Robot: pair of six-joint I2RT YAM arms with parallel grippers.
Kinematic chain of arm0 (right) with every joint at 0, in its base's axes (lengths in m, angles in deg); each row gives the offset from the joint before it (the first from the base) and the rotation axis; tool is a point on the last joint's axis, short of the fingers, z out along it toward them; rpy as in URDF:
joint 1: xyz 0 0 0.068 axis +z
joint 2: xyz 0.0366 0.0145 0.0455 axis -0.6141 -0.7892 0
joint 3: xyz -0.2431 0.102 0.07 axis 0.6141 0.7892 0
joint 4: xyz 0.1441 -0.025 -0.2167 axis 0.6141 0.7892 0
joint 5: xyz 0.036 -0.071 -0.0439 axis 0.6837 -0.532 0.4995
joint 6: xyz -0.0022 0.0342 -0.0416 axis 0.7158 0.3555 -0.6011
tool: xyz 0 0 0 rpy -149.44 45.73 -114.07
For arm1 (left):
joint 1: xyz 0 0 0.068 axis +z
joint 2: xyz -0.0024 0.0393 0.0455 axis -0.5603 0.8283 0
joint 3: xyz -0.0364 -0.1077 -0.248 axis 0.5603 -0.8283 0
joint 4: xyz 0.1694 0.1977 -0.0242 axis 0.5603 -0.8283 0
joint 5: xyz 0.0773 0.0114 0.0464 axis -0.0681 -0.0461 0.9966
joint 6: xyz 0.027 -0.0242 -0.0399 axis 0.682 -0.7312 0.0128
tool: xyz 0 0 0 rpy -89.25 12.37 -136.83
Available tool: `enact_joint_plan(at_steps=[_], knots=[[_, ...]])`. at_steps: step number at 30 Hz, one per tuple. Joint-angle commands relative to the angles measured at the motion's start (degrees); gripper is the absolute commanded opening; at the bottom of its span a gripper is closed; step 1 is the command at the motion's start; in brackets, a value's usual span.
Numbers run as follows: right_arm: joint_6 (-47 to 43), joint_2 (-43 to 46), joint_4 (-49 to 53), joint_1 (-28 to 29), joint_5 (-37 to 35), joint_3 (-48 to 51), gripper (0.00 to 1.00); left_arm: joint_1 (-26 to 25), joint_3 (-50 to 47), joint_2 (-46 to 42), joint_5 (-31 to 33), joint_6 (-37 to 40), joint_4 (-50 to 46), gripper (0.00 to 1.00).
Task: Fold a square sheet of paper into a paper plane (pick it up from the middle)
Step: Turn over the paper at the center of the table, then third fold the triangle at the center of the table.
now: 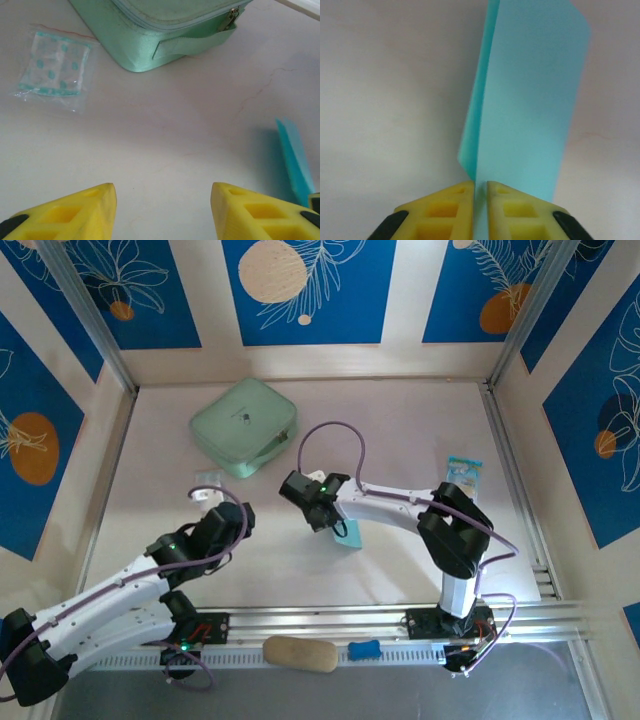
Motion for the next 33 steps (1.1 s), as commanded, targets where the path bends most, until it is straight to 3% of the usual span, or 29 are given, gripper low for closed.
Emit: enact_joint_plan(at_steps=[1, 4, 7, 10, 15, 23, 27, 33], knots=[[-1.13, 3.64, -9.46, -3.07, 18.1, 2.23, 0.23, 0.68, -0.84, 0.45, -0.18, 0.45, 0.78, 0.52], [0.72, 8.57, -16.14, -6.74, 27.12, 8.0, 0.34, 0.78, -0.38, 3.17, -3.48, 2.51, 3.89, 0.53], [3.19, 14.47, -21.68, -11.03, 32.67, 15.13, 0.36, 0.96, 0.82, 7.47, -6.69, 3.1, 5.66, 0.54], [6.03, 20.38, -28.04, -16.71, 38.68, 23.64, 0.35, 1.33, 1.79, 12.83, -12.68, 4.99, 10.15, 0.53], [10.28, 25.72, -37.75, -27.12, 48.81, 36.92, 0.21, 1.66, 5.66, 24.99, -26.9, 7.56, 17.69, 0.44], [10.65, 24.19, -41.83, -30.65, 52.25, 41.54, 0.08, 1.68, 13.43, 42.85, -45.01, 6.58, 24.88, 0.31], [10.73, 19.71, -43.93, -30.9, 53.86, 40.31, 0.05, 1.69, 12.05, 45.58, -46.59, 2.46, 29.84, 0.32], [11.18, 13.34, -45.07, -31.87, 53.36, 39.45, 0.01, 1.68, 11.85, 46.39, -45.74, 1.5, 29.0, 0.39]])
